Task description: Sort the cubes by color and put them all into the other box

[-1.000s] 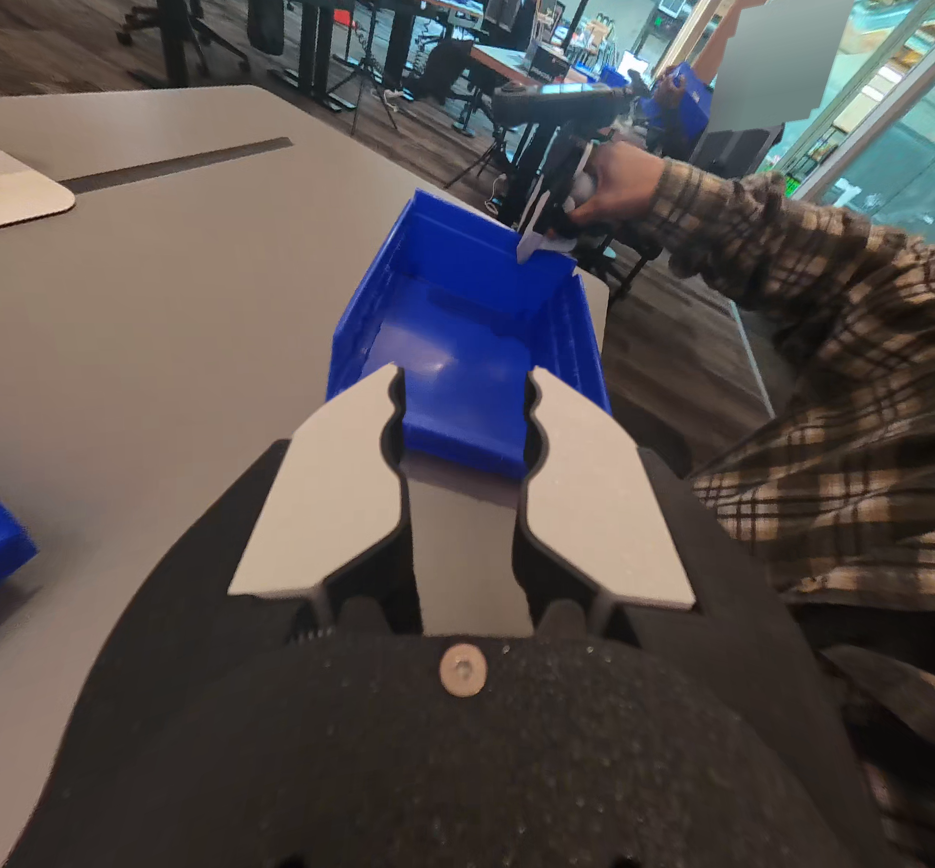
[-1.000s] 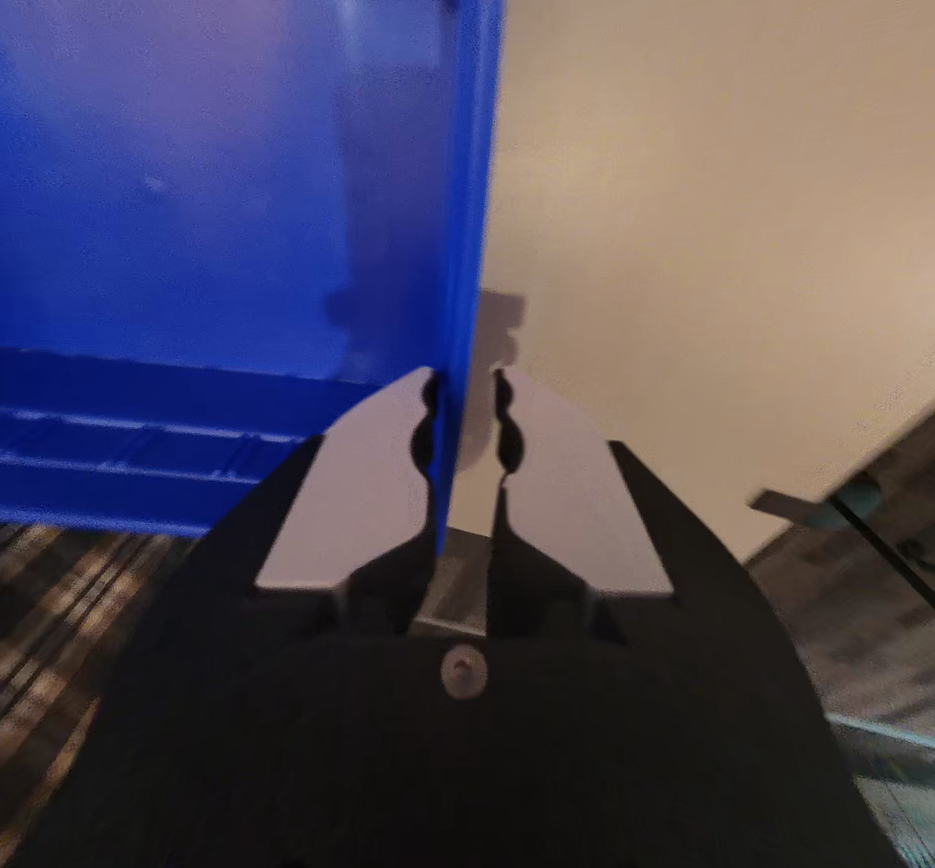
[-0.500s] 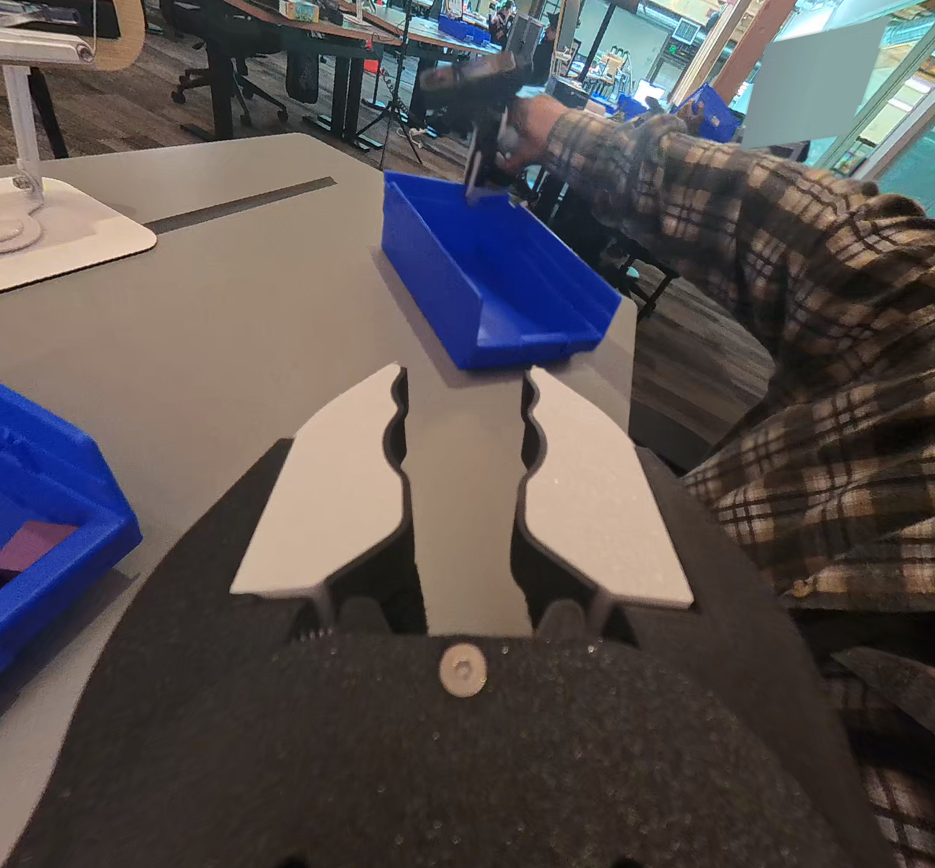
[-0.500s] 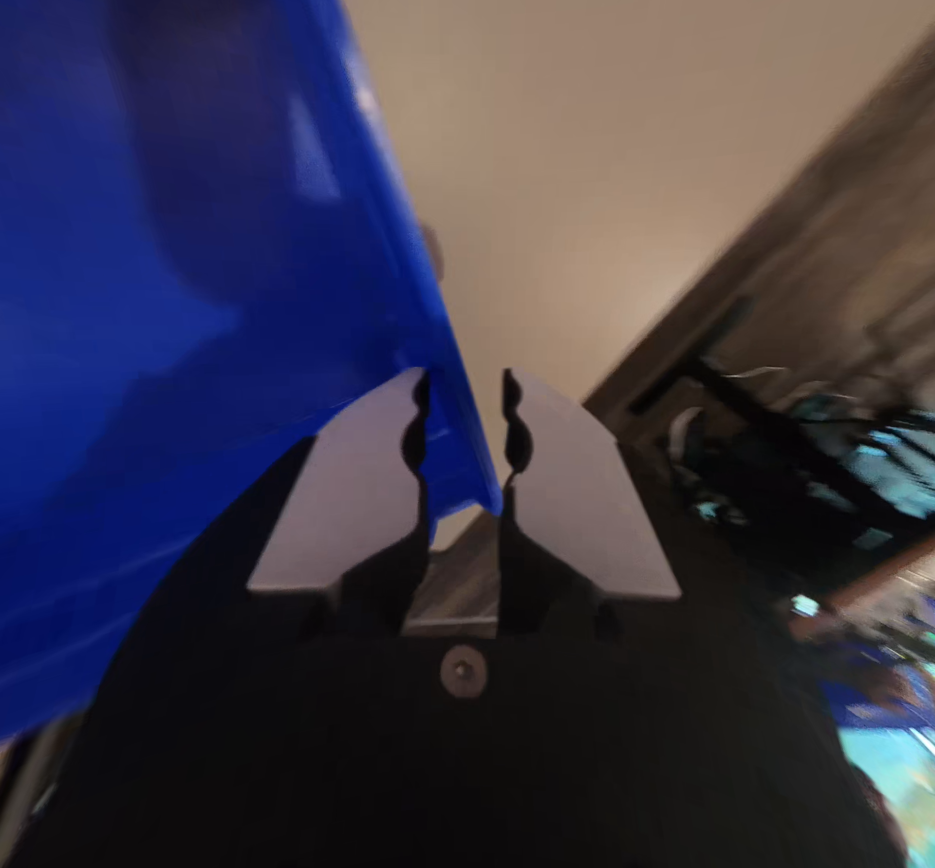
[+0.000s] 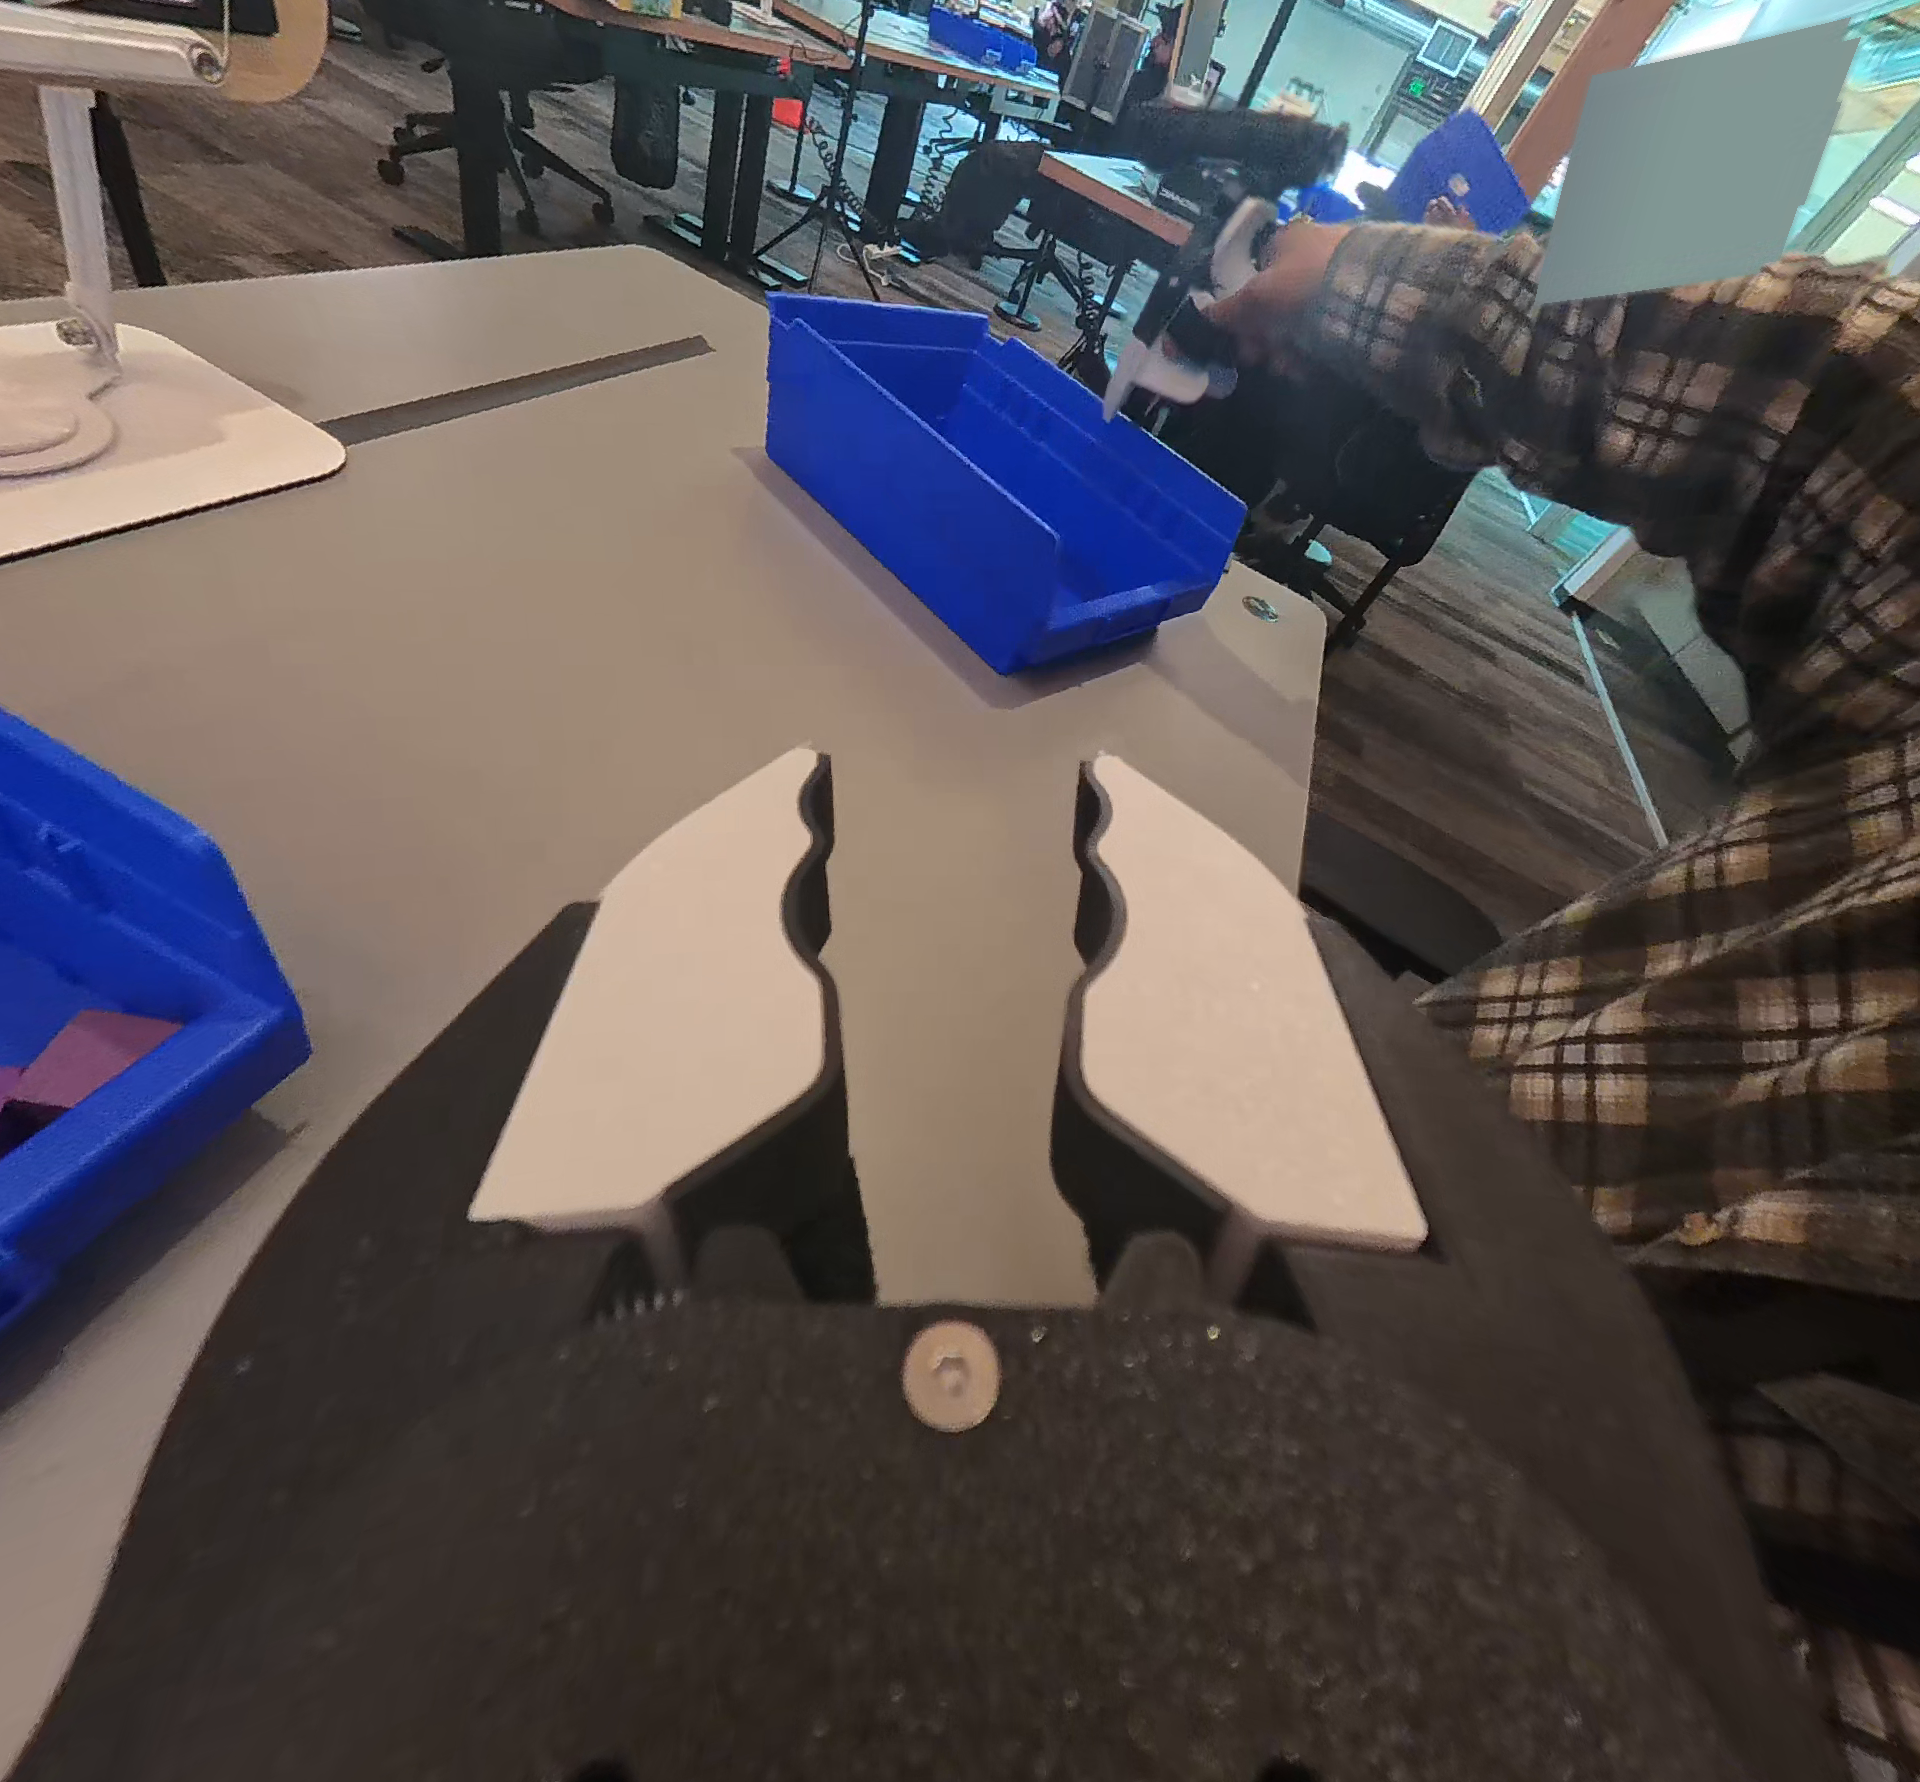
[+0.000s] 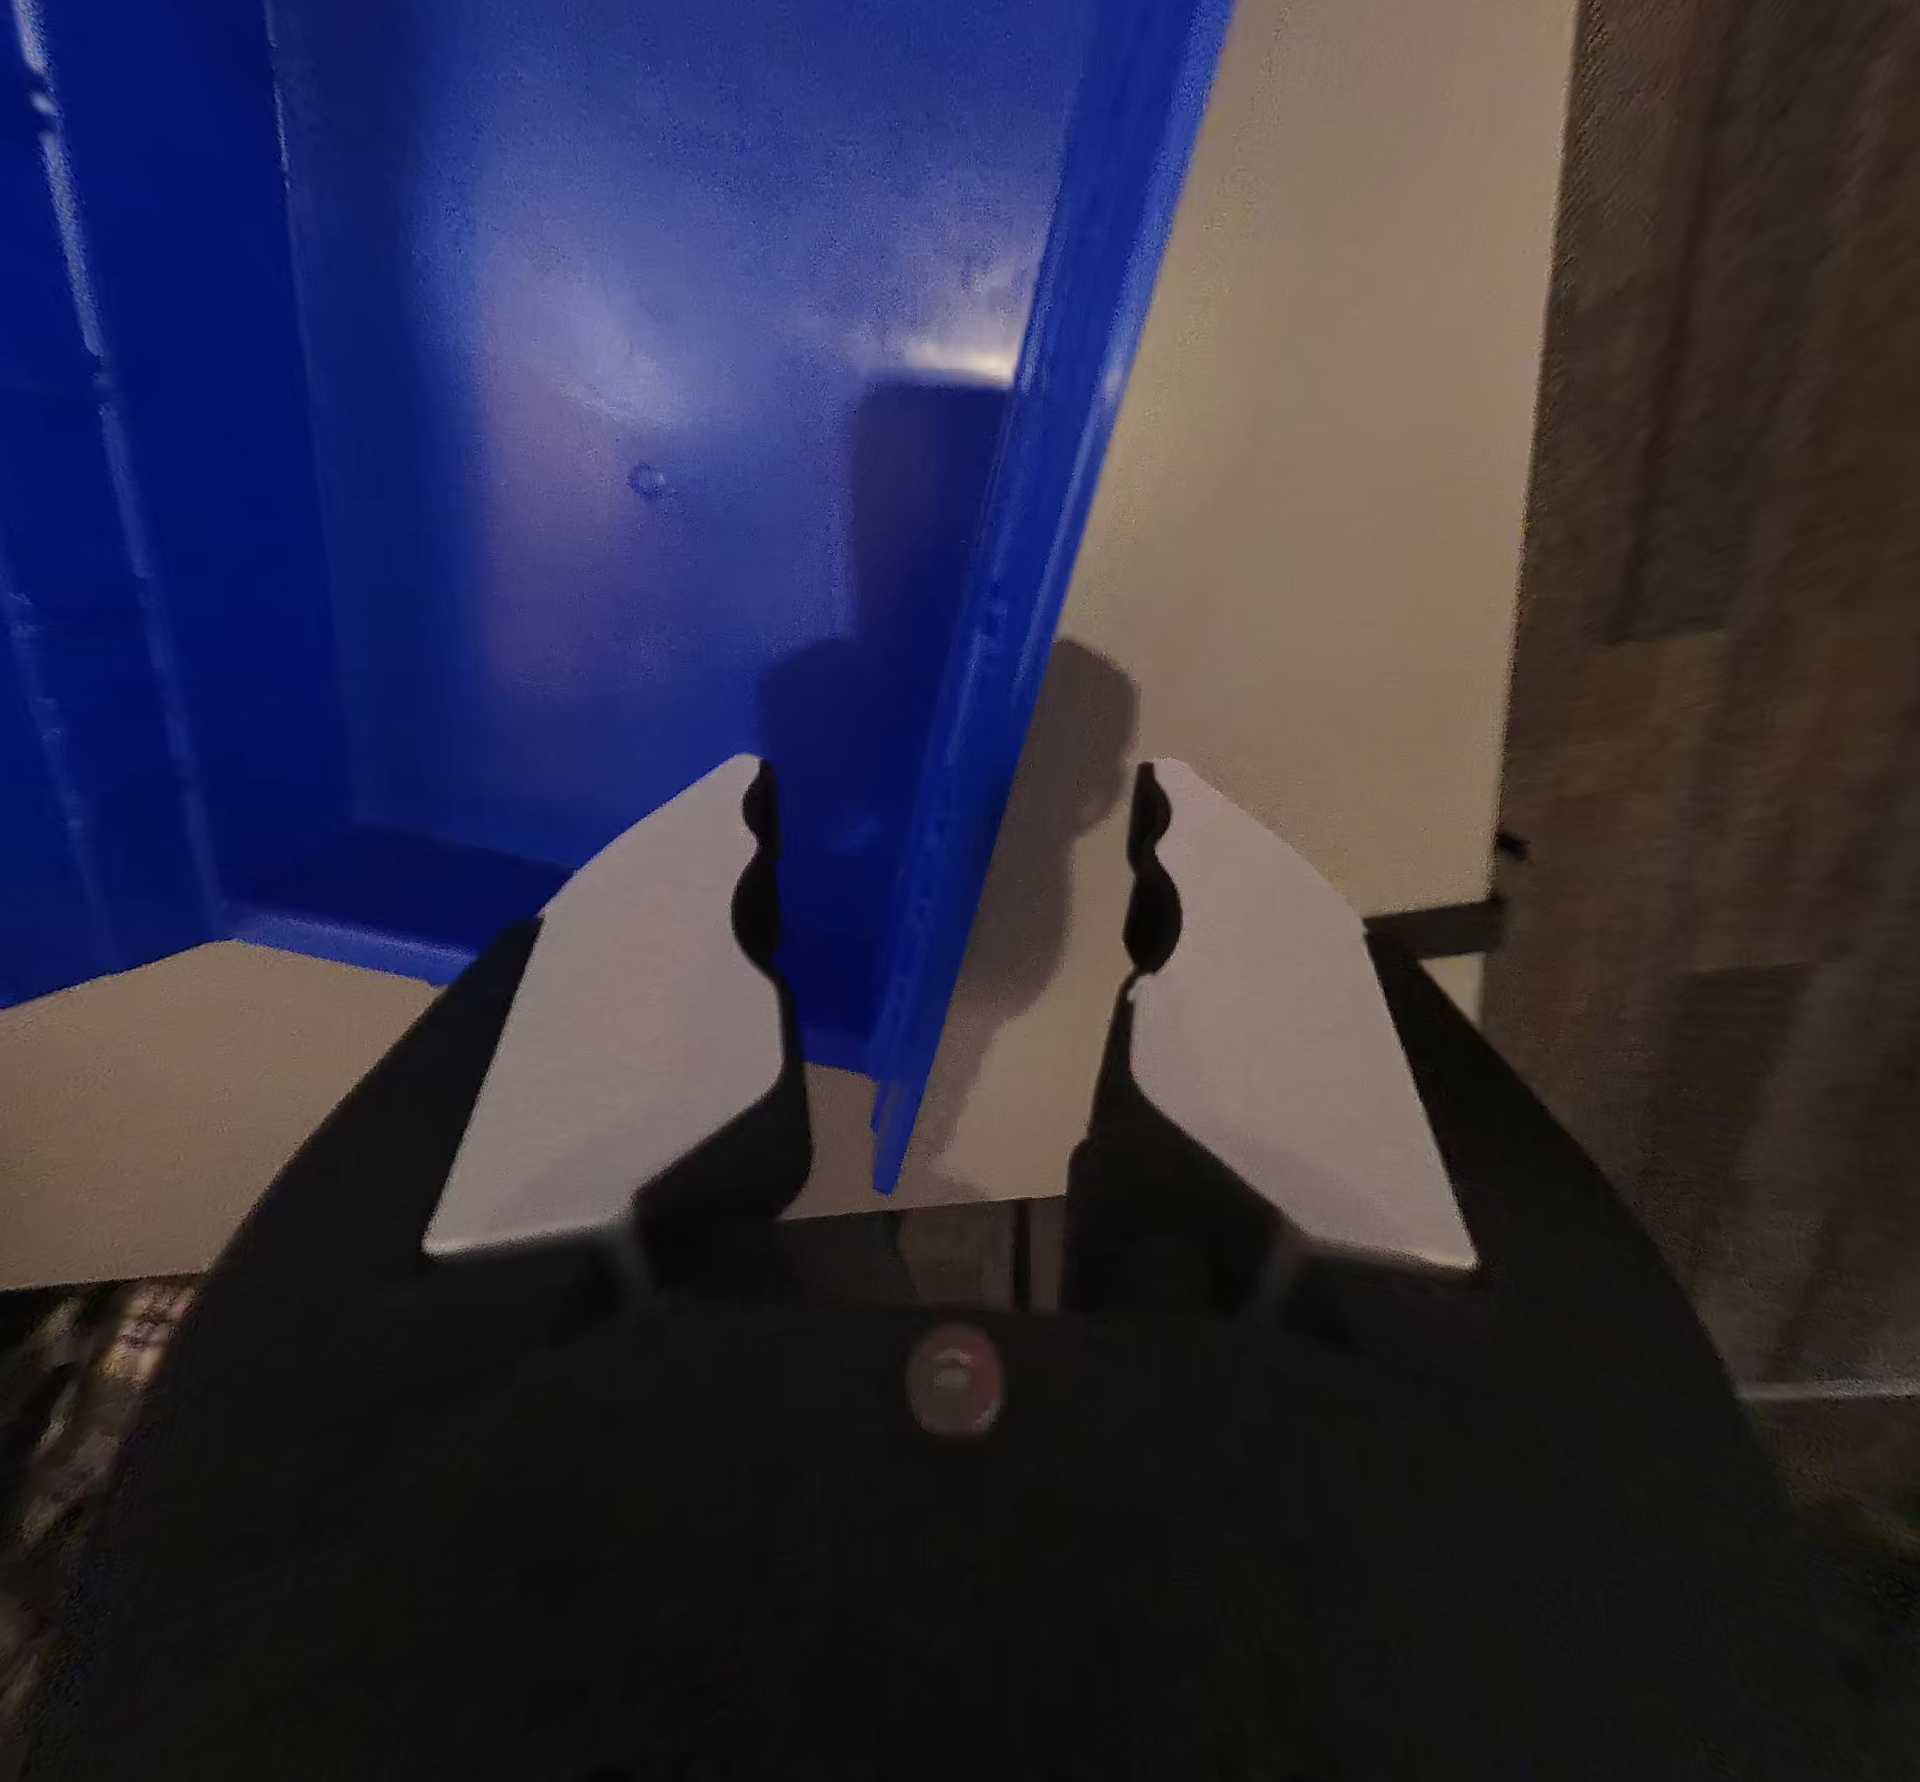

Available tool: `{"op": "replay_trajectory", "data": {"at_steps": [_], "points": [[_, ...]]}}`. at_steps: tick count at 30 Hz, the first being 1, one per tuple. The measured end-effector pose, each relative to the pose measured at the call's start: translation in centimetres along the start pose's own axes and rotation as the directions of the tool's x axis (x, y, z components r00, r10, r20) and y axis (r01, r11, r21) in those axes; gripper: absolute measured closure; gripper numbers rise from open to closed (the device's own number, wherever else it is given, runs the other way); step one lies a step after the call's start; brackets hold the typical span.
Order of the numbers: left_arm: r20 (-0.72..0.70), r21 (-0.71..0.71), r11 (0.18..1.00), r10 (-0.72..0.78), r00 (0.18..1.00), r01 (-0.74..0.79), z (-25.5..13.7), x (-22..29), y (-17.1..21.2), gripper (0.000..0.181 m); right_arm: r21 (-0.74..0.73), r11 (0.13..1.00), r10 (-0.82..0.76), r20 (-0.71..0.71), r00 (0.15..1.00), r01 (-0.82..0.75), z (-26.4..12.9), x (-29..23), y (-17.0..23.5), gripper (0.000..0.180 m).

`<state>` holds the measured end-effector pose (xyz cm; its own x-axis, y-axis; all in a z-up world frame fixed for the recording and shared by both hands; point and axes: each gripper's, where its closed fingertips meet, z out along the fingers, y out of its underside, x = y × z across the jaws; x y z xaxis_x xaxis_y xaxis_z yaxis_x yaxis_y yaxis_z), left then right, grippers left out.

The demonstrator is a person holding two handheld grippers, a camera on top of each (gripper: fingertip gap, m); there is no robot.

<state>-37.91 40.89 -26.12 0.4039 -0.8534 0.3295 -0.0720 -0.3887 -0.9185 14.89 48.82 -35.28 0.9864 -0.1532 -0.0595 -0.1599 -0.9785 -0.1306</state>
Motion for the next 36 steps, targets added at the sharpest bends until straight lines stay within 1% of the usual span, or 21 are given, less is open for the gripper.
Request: {"op": "replay_trajectory", "data": {"at_steps": [2, 4, 5, 6, 7, 9, 13, 20, 28, 36], "points": [[-0.004, -0.004, 1.0, 0.009, 1.0, -0.009, 0.0, 0.4, 0.0, 0.137, -0.025, 0.998, 0.056, 0.048, 0.997, -0.055, 0.8, 0.1, 1.7, 0.123], [-0.007, -0.009, 1.0, 0.023, 1.0, -0.023, 0.0, 0.9, 0.0, 0.136, -0.051, 0.995, 0.095, 0.082, 0.992, -0.091, 1.7, 0.0, 2.8, 0.135], [-0.008, -0.009, 0.999, 0.031, 0.999, -0.031, -0.1, 1.2, -0.1, 0.136, -0.06, 0.993, 0.104, 0.101, 0.989, -0.099, 2.1, -0.2, 3.1, 0.148], [-0.007, -0.007, 0.999, 0.04, 0.999, -0.04, -0.2, 1.4, -0.1, 0.136, -0.069, 0.993, 0.105, 0.114, 0.988, -0.098, 2.5, -0.3, 3.2, 0.166], [-0.005, -0.006, 0.999, 0.048, 0.999, -0.048, -0.2, 1.6, -0.2, 0.136, -0.072, 0.993, 0.104, 0.125, 0.987, -0.095, 2.8, -0.4, 3.1, 0.173], [0.002, -0.008, 0.998, 0.061, 0.998, -0.061, -0.4, 1.8, -0.2, 0.136, -0.081, 0.992, 0.102, 0.114, 0.988, -0.093, 3.0, 0.0, 2.6, 0.174], [0.008, -0.008, 0.998, 0.065, 0.998, -0.065, -0.4, 1.7, -0.1, 0.136, -0.08, 0.994, 0.072, 0.044, 0.996, -0.068, 3.1, 2.0, 0.9, 0.174], [0.015, -0.048, 0.998, 0.05, 0.999, -0.049, 0.7, 0.5, 0.9, 0.137, -0.068, 0.995, 0.072, 0.062, 0.995, -0.068, 3.3, 5.3, -1.9, 0.174], [0.025, -0.058, 0.998, 0.02, 0.999, -0.019, 1.8, -1.0, 1.5, 0.139, -0.072, 0.993, 0.092, 0.045, 0.995, -0.088, 3.3, 9.2, -3.2, 0.173], [0.02, -0.077, 0.997, -0.003, 1.0, 0.005, 2.6, -1.5, 2.1, 0.139, -0.074, 0.993, 0.094, 0.04, 0.995, -0.09, 3.3, 10.3, -3.7, 0.173]]}}
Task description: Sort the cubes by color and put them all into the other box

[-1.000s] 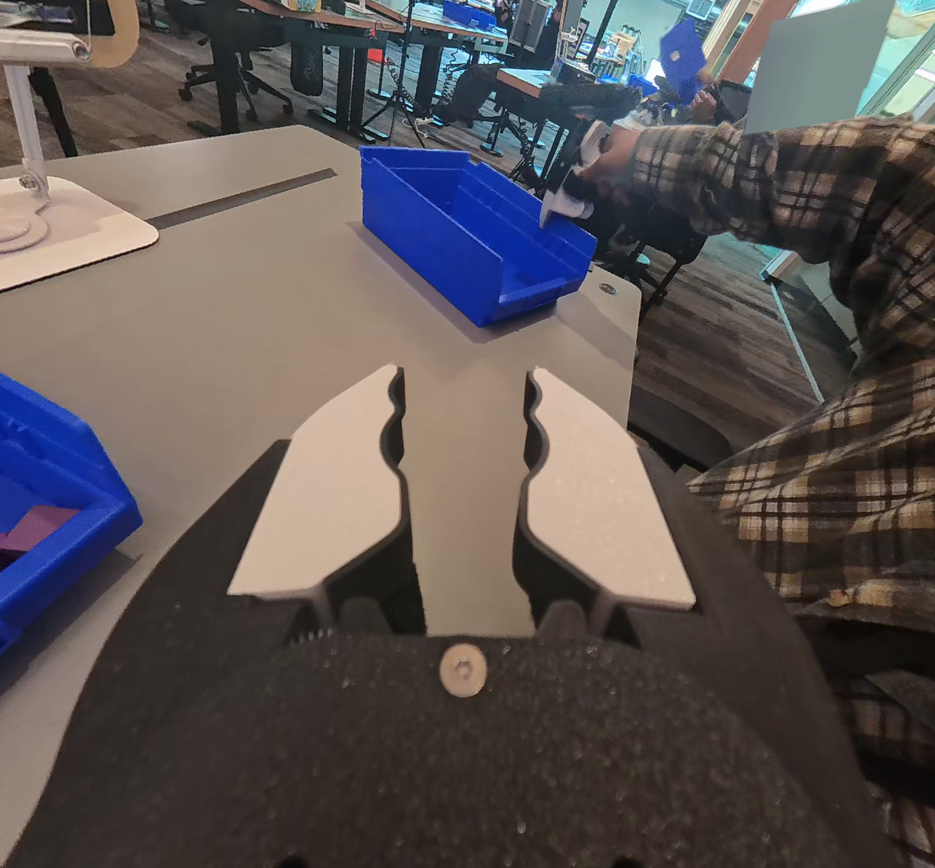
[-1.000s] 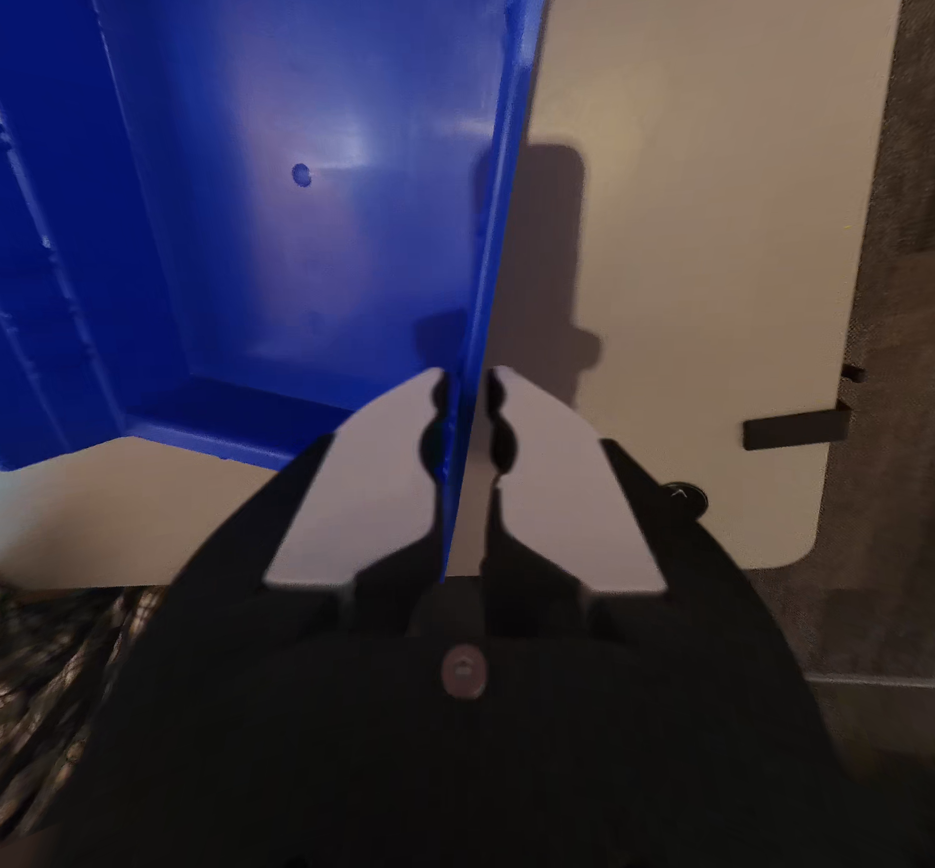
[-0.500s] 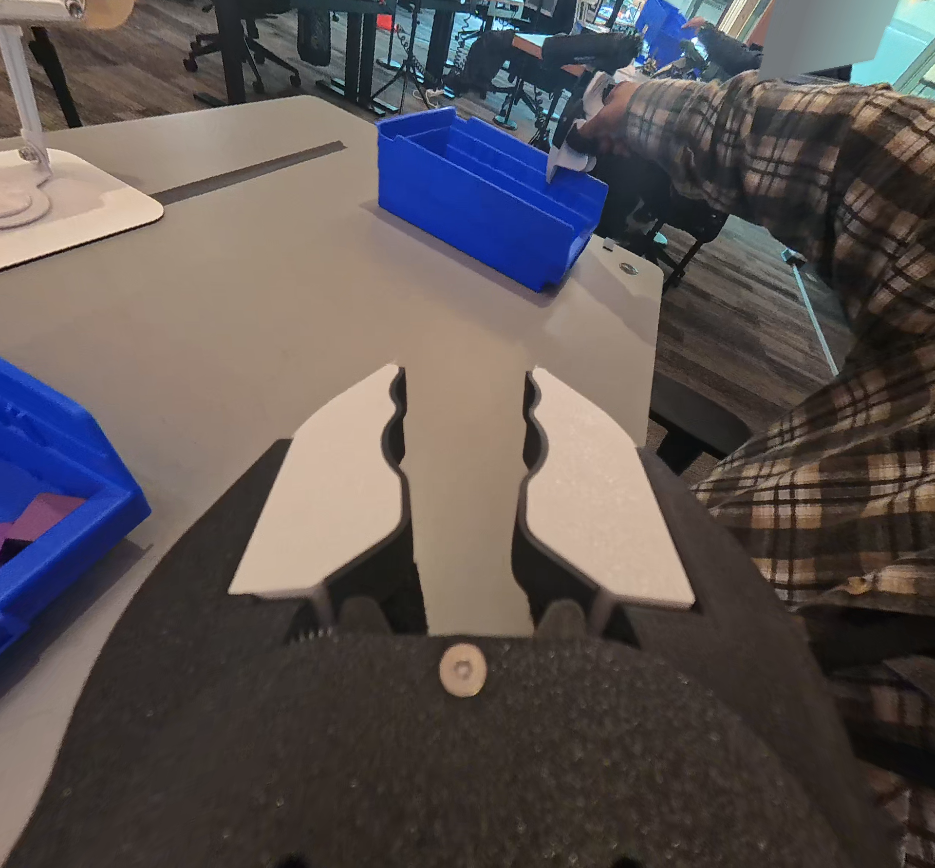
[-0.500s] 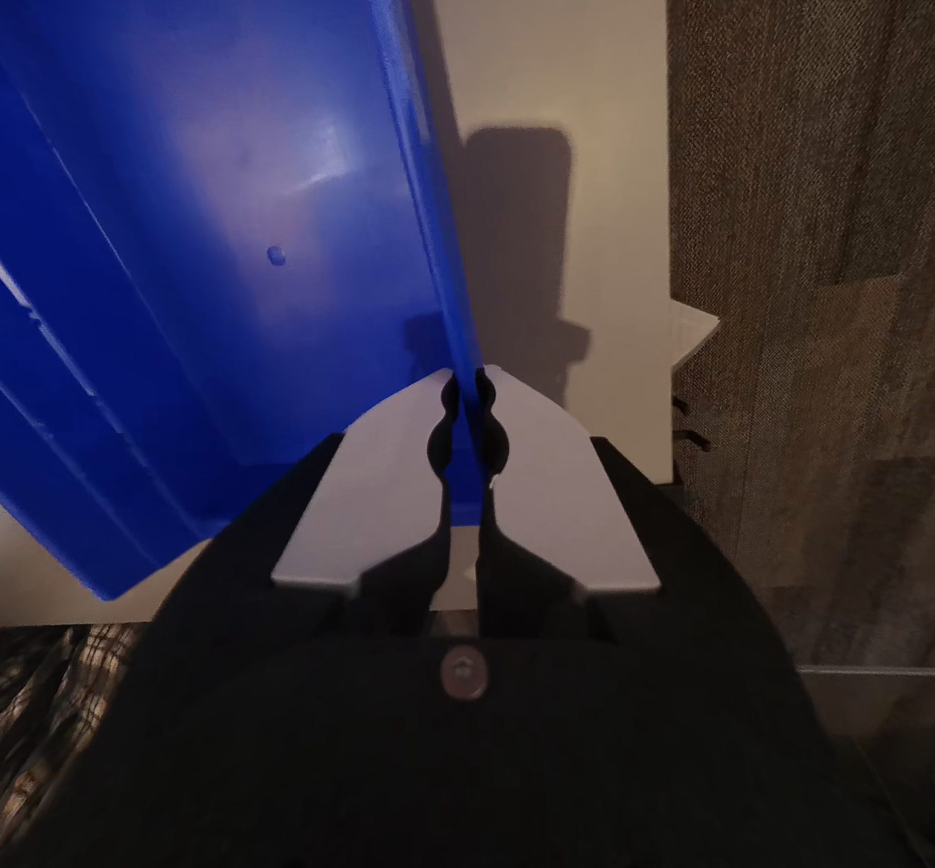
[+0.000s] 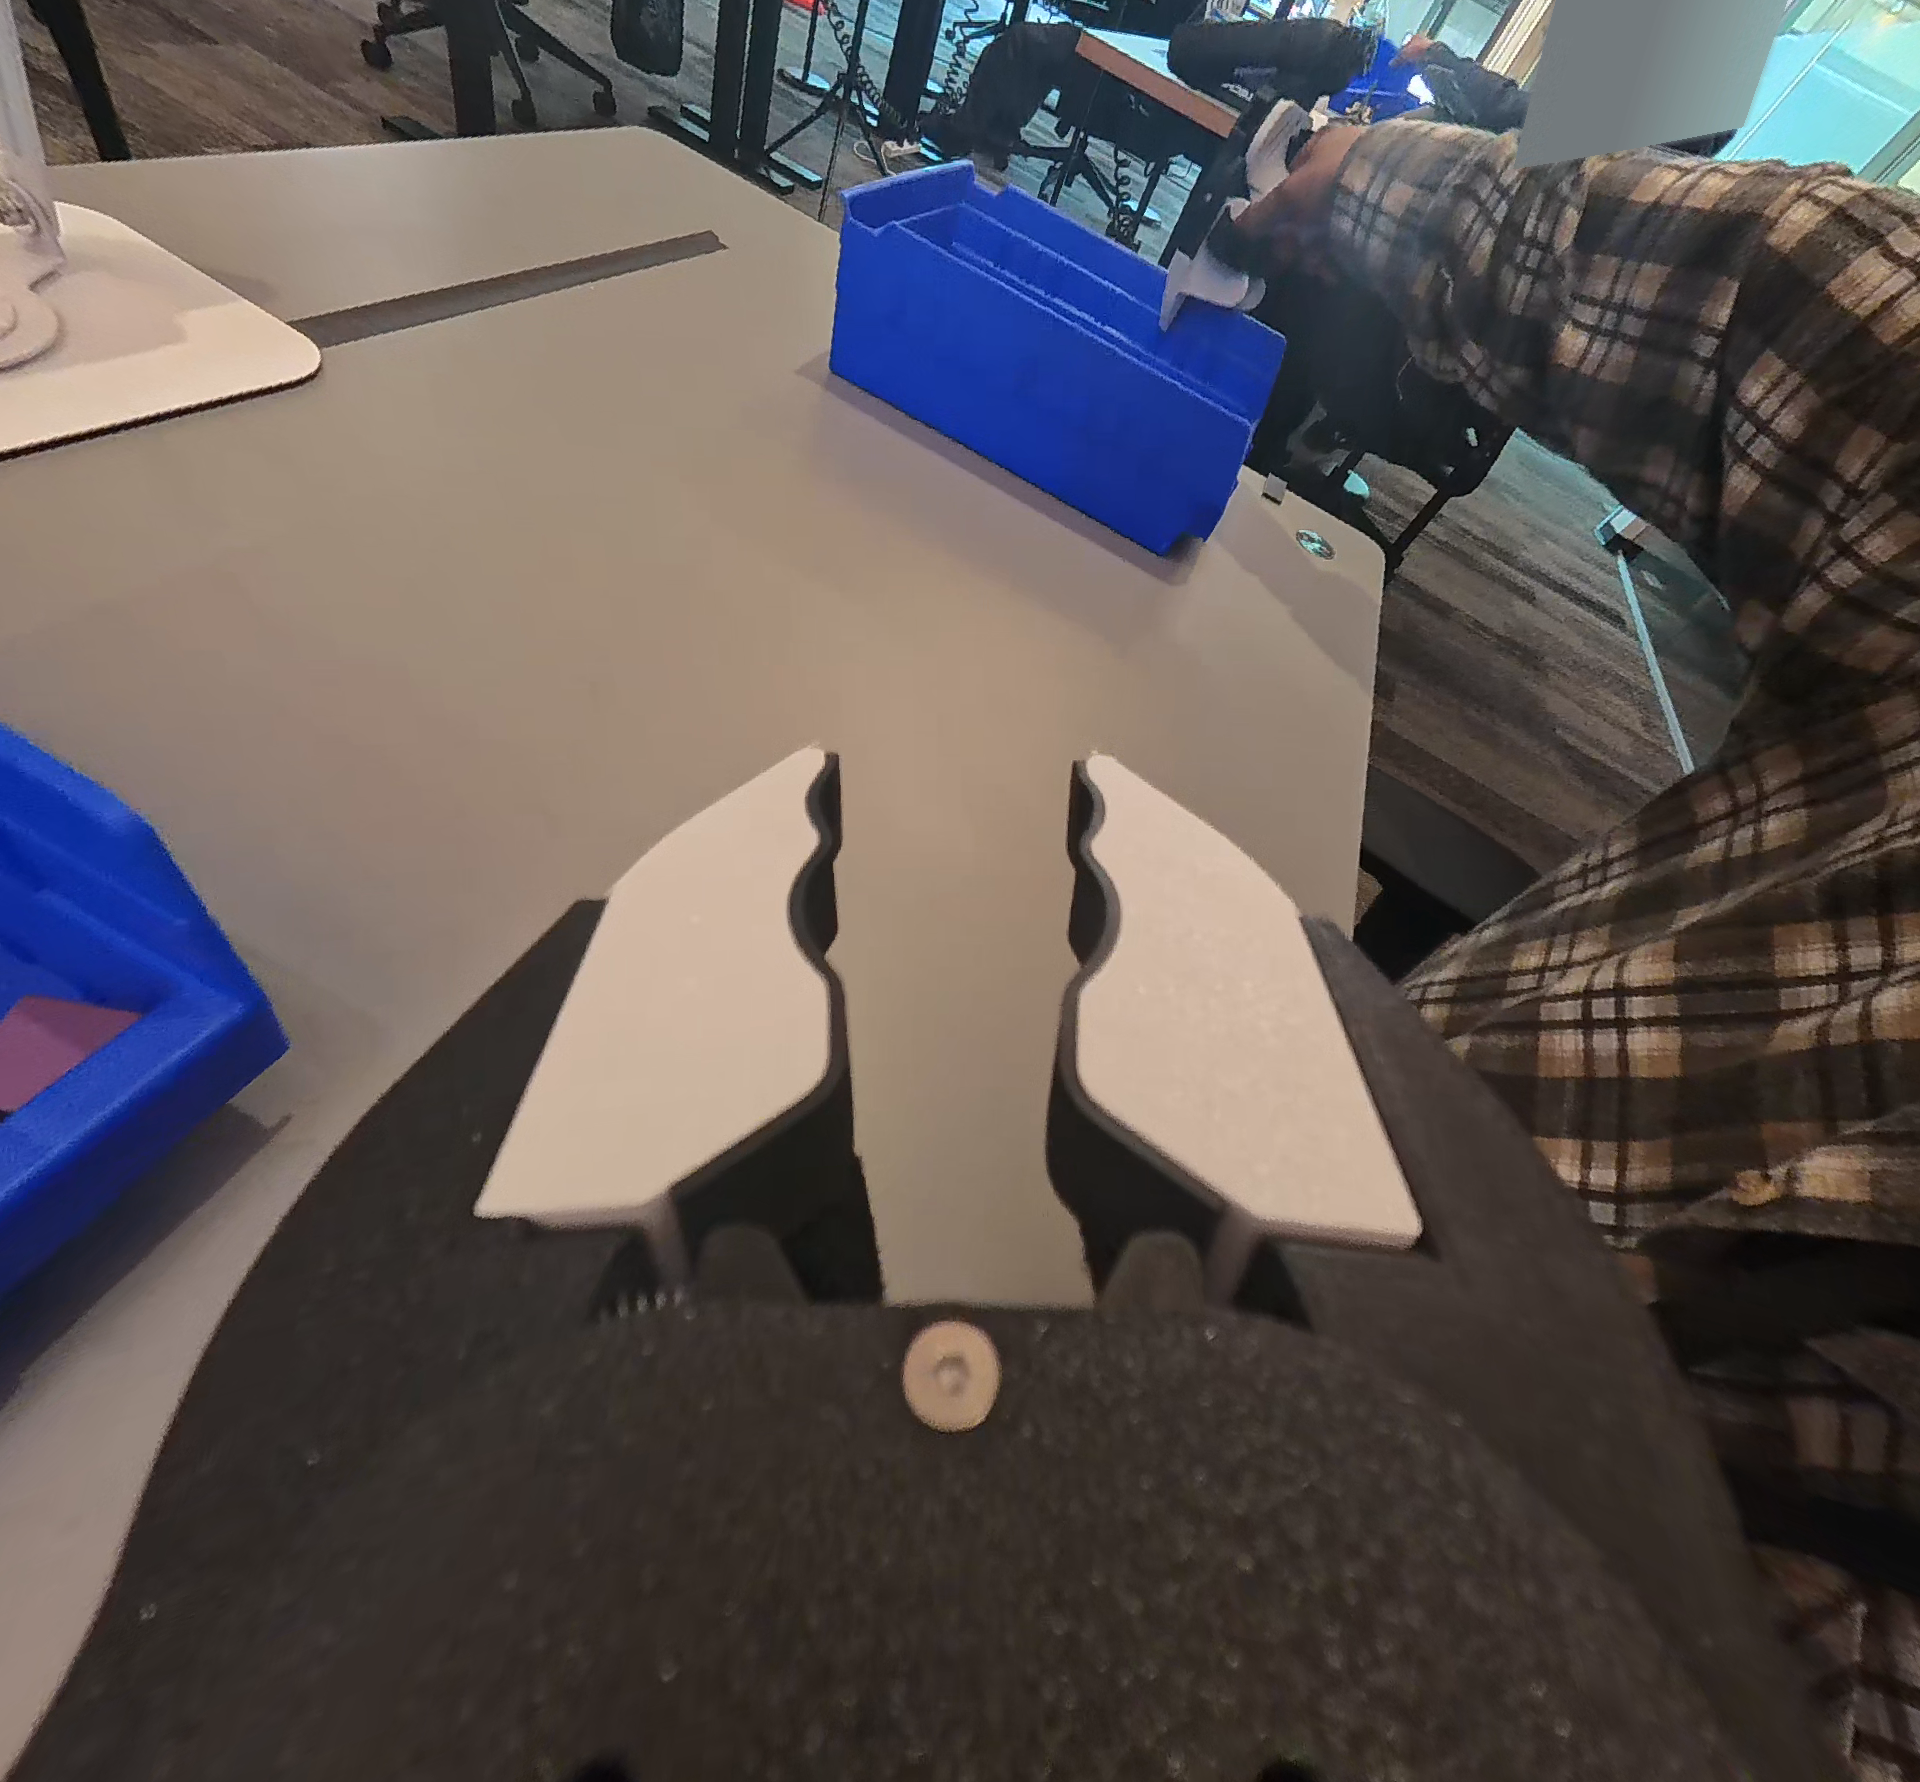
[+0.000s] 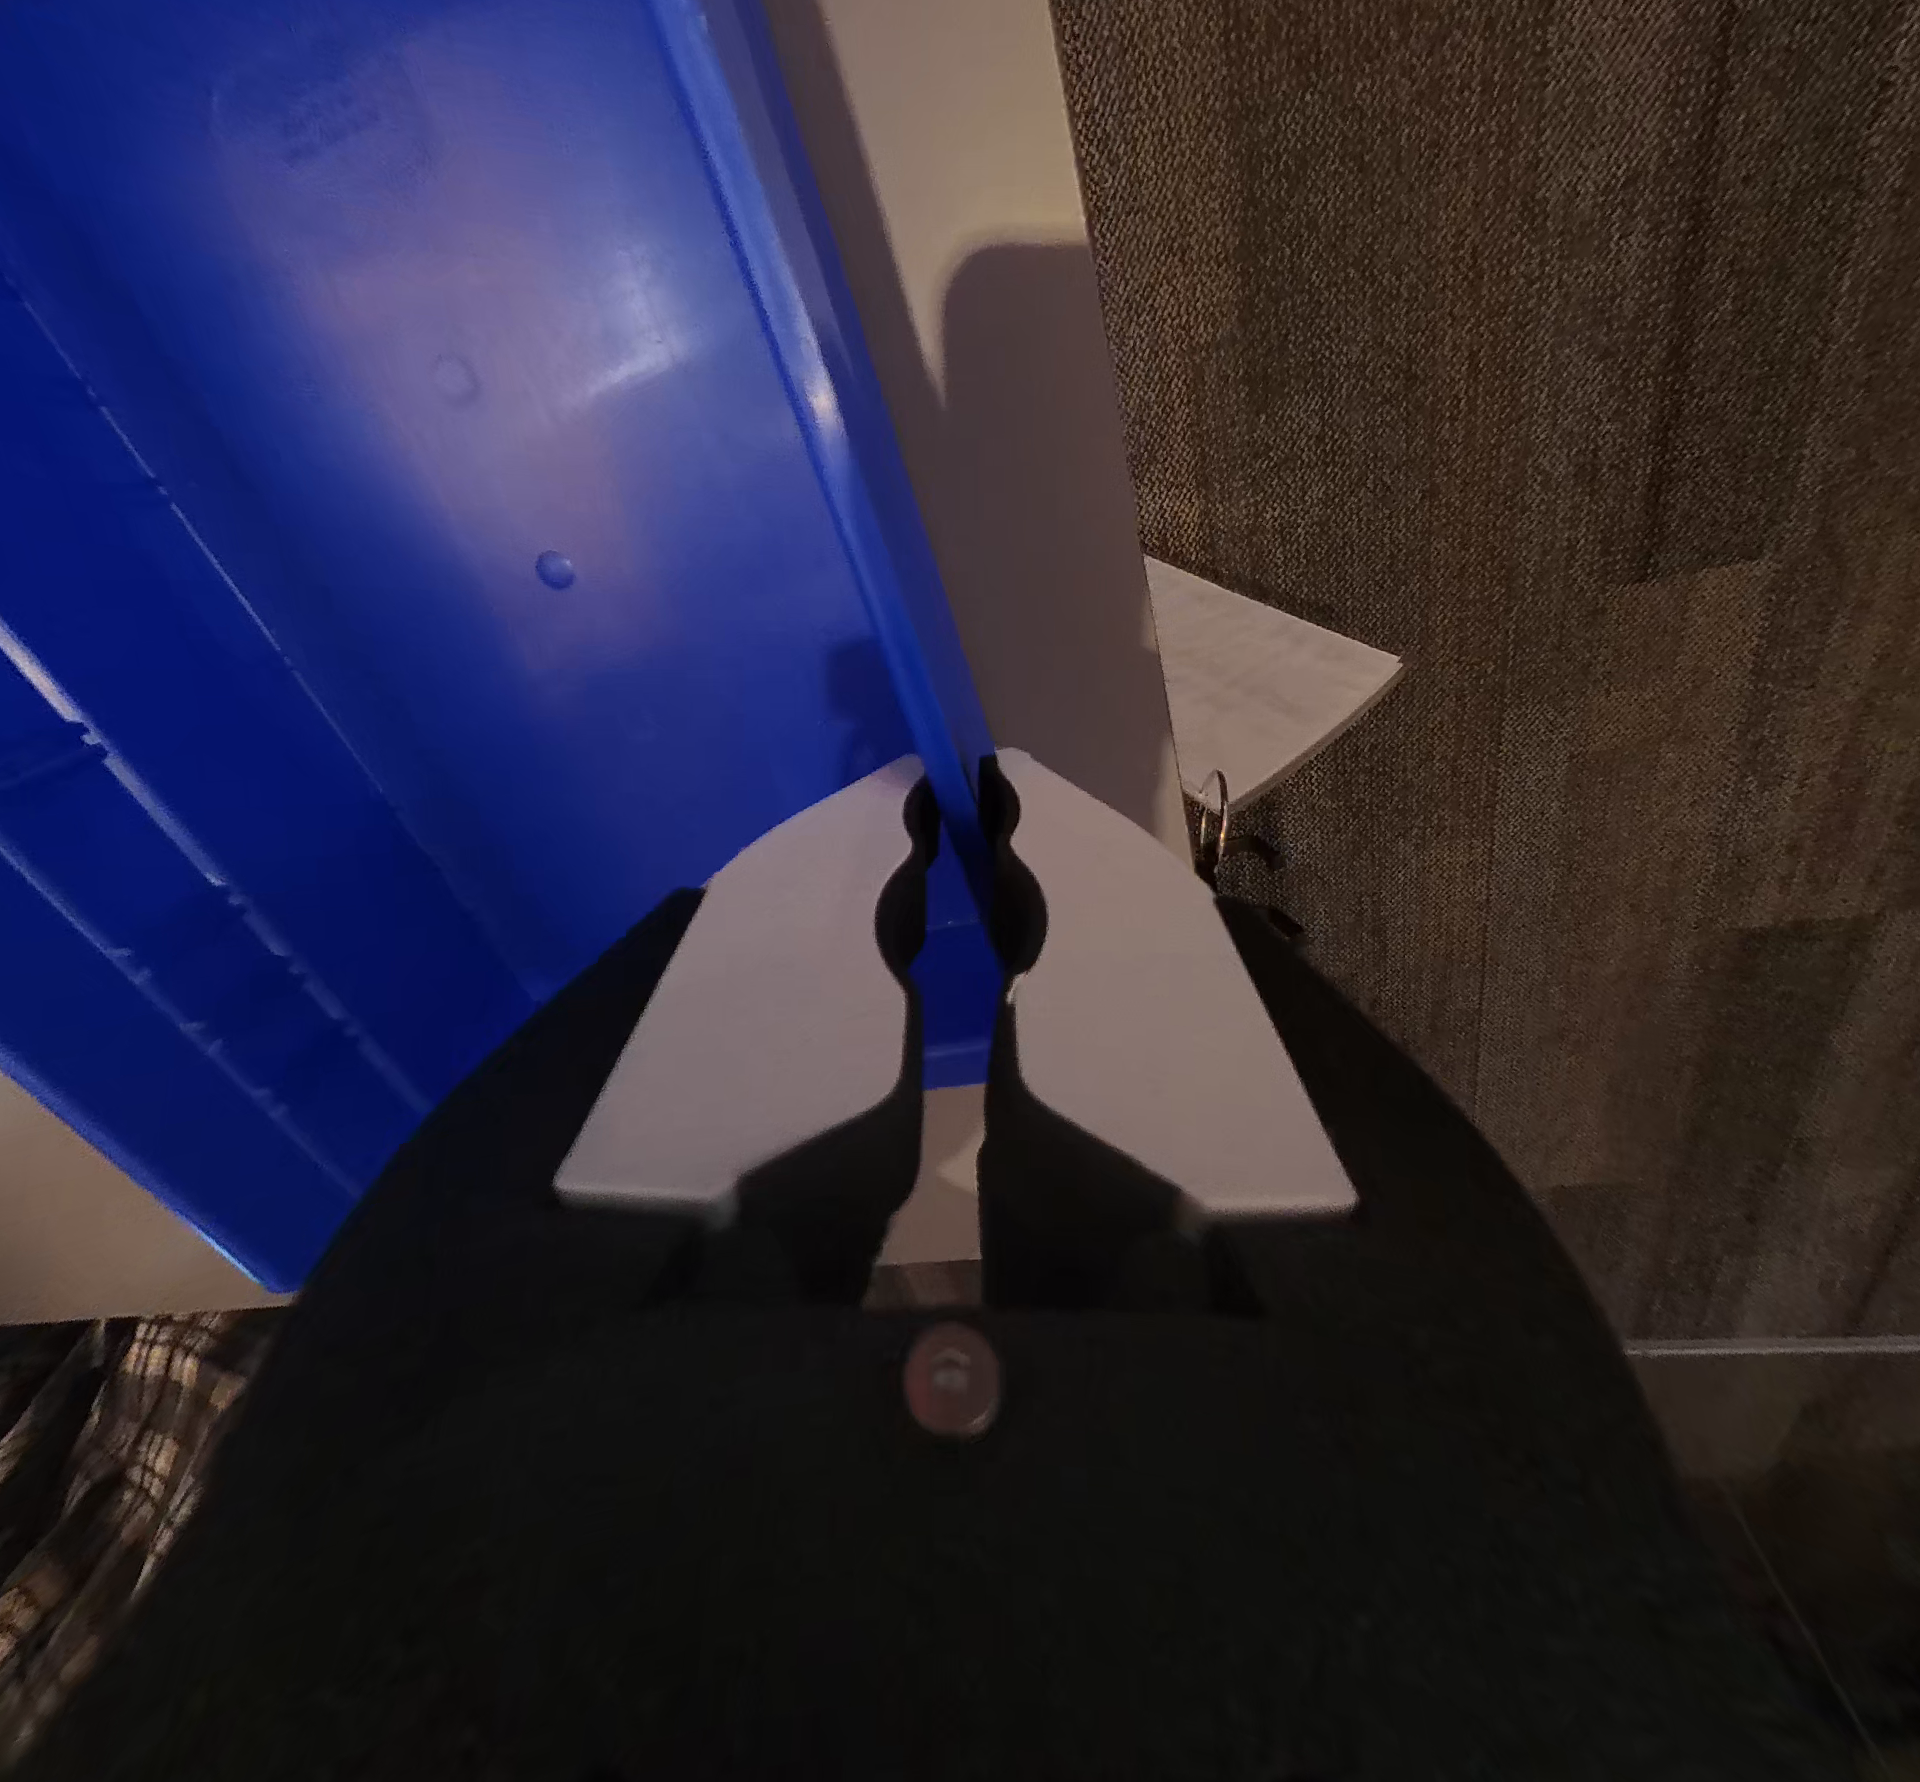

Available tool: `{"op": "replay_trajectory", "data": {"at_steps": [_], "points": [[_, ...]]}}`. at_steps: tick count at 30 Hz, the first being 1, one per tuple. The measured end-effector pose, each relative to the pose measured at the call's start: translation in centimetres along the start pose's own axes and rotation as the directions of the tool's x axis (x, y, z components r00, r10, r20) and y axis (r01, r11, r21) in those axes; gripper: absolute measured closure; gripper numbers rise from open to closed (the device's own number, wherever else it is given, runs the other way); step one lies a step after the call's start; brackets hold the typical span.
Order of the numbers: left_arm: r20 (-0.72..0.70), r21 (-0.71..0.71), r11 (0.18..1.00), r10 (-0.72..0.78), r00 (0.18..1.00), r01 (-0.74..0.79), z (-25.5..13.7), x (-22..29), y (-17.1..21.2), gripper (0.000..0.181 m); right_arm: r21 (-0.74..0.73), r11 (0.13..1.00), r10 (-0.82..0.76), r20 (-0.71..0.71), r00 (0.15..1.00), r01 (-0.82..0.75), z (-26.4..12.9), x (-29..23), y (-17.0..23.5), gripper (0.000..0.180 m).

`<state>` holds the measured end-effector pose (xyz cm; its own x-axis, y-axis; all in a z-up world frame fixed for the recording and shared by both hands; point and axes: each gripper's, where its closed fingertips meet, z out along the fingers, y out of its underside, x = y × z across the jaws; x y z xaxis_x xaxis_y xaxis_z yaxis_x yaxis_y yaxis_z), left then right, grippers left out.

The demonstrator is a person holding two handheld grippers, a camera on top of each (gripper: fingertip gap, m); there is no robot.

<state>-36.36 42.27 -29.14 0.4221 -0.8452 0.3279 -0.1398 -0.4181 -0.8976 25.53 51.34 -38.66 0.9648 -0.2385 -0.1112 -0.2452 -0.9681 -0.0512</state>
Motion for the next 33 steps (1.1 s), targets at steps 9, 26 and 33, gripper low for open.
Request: {"op": "replay_trajectory", "data": {"at_steps": [9, 26, 33], "points": [[0.002, -0.01, 1.0, 0.003, 1.0, -0.003, 0.1, 0.1, 0.2, 0.139, -0.018, 1.0, 0.026, 0.0, 1.0, -0.026, -0.1, 0.6, 0.2, 0.172], [0.013, 0.018, 1.0, 0.016, 1.0, -0.016, -0.1, 0.2, -0.3, 0.135, 0.015, 0.997, -0.078, -0.079, 0.994, 0.08, -3.5, 1.8, 0.5, 0.113], [0.129, 0.113, 0.986, 0.105, 0.986, -0.12, -2.4, -1.0, -2.4, 0.107, 0.647, 0.66, -0.421, -0.103, 0.901, 0.382, -16.3, -11.0, -2.3, 0.097]]}}
